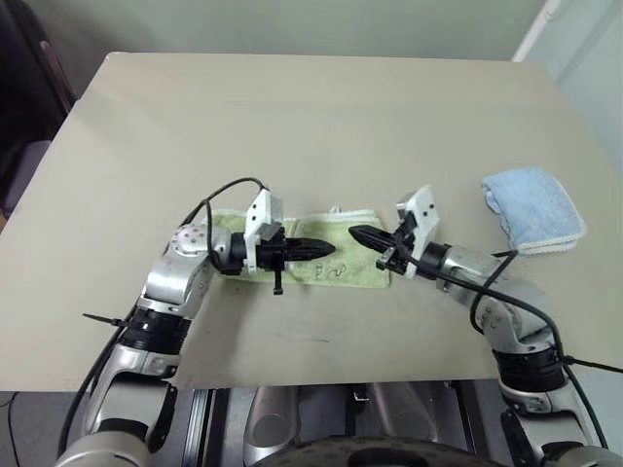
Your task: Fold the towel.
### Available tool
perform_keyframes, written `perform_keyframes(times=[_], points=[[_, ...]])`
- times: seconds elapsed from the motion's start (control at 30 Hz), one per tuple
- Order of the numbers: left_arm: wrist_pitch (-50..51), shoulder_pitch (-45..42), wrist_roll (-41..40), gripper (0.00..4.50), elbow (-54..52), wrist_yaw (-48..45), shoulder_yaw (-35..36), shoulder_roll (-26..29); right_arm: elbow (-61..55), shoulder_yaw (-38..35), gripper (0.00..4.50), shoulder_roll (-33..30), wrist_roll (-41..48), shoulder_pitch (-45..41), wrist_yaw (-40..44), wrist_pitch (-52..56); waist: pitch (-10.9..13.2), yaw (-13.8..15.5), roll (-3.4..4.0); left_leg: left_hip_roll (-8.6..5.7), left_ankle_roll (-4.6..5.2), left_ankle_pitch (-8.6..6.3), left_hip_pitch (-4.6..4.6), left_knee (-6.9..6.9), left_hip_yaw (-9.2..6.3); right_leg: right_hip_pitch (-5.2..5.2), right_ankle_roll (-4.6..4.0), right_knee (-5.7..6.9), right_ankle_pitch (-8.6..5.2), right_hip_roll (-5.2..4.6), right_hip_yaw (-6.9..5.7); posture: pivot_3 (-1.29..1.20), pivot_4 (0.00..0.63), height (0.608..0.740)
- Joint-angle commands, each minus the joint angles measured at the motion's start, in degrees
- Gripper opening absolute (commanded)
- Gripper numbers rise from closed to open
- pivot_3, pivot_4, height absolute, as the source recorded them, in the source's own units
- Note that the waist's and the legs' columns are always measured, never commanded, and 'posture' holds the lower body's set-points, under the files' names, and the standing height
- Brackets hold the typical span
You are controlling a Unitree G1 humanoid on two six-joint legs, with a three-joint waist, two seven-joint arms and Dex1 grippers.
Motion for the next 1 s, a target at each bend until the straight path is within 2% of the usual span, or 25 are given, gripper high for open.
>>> perform_keyframes(times=[0.03,0.27,0.37,0.5,0.57,0.67,0.77,0.87,1.0], points=[[-1.8,2.0,2.1,0.01,0.4,0.2,-1.5,-0.8,2.6,2.2,0.0,-0.9,-5.0,1.0,-0.7,-4.0,0.0,0.0,0.0,0.0,0.0,0.0,0.0,0.0,0.0,0.01,0.0,0.0,0.0,0.0,0.0,0.0,0.15,0.697],[-3.2,5.5,7.2,0.01,0.5,2.9,-4.0,-0.7,6.8,5.8,0.0,-1.8,-11.4,3.6,-0.4,-7.7,0.0,0.0,0.0,0.0,0.02,-0.04,0.23,0.0,-0.02,0.25,0.12,-0.04,-0.09,0.0,0.0,0.0,0.15,0.697],[-1.3,6.4,5.9,0.01,-1.2,5.2,-2.4,-1.6,8.5,6.0,0.0,-1.6,-13.0,3.0,-0.7,-8.5,0.0,0.0,0.01,0.0,0.02,-0.09,0.43,0.0,-0.03,0.5,0.16,-0.08,-0.12,0.0,0.0,0.0,0.15,0.697],[1.6,6.7,2.5,0.01,-4.3,6.2,0.5,-1.3,6.7,3.4,0.0,-1.2,-10.5,1.8,0.5,-7.9,0.0,0.0,0.02,0.0,-0.01,-0.15,0.68,0.0,-0.04,0.81,0.2,-0.17,-0.14,0.0,0.0,0.0,0.15,0.697],[7.4,6.2,2.6,0.01,-5.9,8.5,0.5,0.1,4.8,2.1,0.0,-1.5,-8.7,1.5,1.9,-7.4,0.0,0.0,0.02,0.0,-0.03,-0.17,0.69,0.0,-0.06,0.82,0.22,-0.18,-0.15,0.0,0.0,0.0,0.15,0.697],[9.7,7.5,5.6,0.01,-11.8,12.3,1.1,3.7,1.8,-0.3,0.0,-2.1,-5.5,1.1,3.8,-6.4,0.0,-0.1,0.06,0.0,-0.05,-0.19,0.67,-0.02,-0.06,0.81,0.22,-0.26,-0.16,0.01,0.0,0.0,0.15,0.697],[16.8,7.1,0.2,0.01,-17.6,18.0,7.7,3.8,-1.5,-2.3,0.0,-3.1,-2.0,0.7,5.8,-4.8,0.0,-0.1,0.05,0.0,-0.07,-0.22,0.49,-0.04,-0.04,0.67,0.25,-0.38,-0.17,0.03,-0.01,0.0,0.15,0.697],[26.0,3.9,-7.2,0.01,-21.8,26.3,18.0,2.7,-4.5,-3.9,0.0,-3.5,1.4,-0.3,6.4,-2.3,0.0,-0.1,0.04,0.01,-0.07,-0.18,0.29,-0.18,-0.03,0.52,0.24,-0.55,-0.16,0.04,-0.04,0.0,0.15,0.697],[37.3,1.2,-12.1,0.01,-22.5,32.6,25.6,5.4,-5.8,-4.1,0.0,-3.4,3.0,-1.9,6.5,-1.3,0.0,0.0,0.03,0.01,-0.12,-0.06,0.43,-0.63,0.05,0.54,0.15,-0.76,-0.11,0.04,-0.02,0.0,0.15,0.697]])
